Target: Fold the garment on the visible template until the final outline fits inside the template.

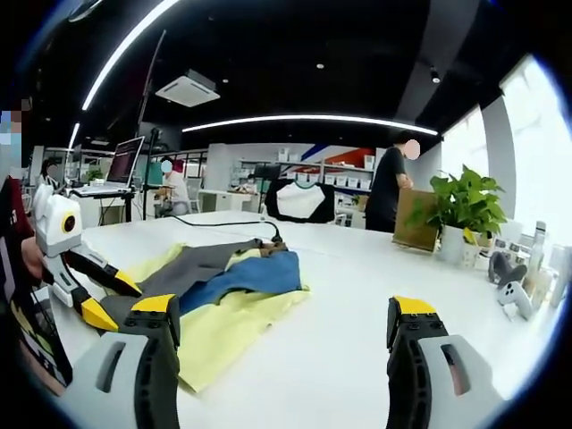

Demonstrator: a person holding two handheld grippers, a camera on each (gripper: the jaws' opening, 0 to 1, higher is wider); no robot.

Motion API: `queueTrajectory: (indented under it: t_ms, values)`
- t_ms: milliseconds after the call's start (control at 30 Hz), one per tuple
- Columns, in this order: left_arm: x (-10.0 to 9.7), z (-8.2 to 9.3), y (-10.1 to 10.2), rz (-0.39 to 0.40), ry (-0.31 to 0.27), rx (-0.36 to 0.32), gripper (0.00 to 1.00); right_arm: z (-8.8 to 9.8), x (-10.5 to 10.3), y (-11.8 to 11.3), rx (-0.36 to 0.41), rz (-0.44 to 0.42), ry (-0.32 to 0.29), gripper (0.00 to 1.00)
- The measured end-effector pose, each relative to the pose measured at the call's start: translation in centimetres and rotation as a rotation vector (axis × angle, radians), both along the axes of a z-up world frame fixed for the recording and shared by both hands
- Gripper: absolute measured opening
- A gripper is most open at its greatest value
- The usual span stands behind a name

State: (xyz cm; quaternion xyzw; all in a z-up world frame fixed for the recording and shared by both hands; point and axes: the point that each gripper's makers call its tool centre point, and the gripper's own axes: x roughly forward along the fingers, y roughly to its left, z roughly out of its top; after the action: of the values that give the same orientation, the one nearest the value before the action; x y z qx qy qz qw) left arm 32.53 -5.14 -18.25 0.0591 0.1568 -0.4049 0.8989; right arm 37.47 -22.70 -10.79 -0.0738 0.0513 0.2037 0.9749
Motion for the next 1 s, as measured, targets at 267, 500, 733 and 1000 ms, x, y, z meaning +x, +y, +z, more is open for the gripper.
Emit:
queueTrajectory:
  t_ms: [267,500,733,1000]
  values:
    - [0.1,0.0,0.4,0.012,0.003,-0.002,0.31,-0.1,0.0,-0.2,0.005,-0.005,0.003,0.99]
    - [0.2,0.7,0.8,0.027,-0.002,-0.034,0.13,-0.4,0.0,-0.2,0.011,-0.007,0.012,0.99]
    - [0.6,2.6,2.0,0.068,0.000,-0.113,0.07,-0.4,0.1,-0.3,0.010,-0.010,0.013,0.99]
    - [1.5,4.8,2.9,0.097,0.001,-0.196,0.05,-0.5,0.1,-0.2,0.009,-0.007,0.018,0.99]
